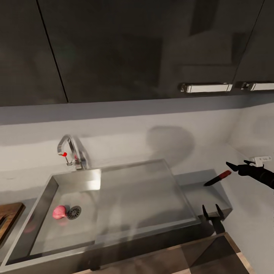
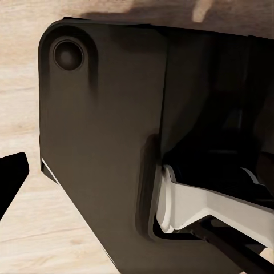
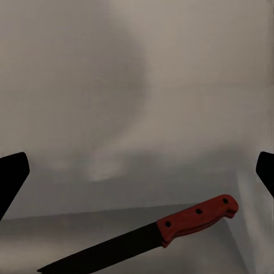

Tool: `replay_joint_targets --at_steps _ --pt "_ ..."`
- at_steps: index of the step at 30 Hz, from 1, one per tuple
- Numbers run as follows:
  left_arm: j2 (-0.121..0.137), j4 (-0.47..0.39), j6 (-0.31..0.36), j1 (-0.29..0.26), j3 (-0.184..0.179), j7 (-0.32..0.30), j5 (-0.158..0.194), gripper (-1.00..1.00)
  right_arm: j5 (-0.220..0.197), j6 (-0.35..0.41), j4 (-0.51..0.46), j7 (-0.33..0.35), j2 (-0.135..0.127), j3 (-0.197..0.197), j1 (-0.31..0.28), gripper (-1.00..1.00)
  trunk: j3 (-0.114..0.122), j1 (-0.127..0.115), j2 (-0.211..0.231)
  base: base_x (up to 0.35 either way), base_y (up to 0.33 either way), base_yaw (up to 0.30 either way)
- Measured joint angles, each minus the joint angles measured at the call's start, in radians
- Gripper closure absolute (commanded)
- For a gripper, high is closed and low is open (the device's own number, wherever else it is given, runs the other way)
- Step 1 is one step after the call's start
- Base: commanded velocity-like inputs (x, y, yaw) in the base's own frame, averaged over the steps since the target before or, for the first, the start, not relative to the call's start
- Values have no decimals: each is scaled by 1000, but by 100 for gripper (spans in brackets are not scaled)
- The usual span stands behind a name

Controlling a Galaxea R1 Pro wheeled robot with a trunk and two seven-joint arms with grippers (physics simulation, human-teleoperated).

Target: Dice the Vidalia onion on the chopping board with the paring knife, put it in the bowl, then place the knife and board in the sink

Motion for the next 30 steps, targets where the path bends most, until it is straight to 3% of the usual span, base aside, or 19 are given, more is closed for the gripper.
replay_joint_targets --at_steps 16,30 --pt "0 0 0 0 0 0 0 -100 0 0 0 0 0 0 0 -100 0 0 0 170 -164 0" --pt "0 0 0 0 0 0 0 -100 0 0 0 0 0 0 0 -100 0 0 0 64 -26 0"
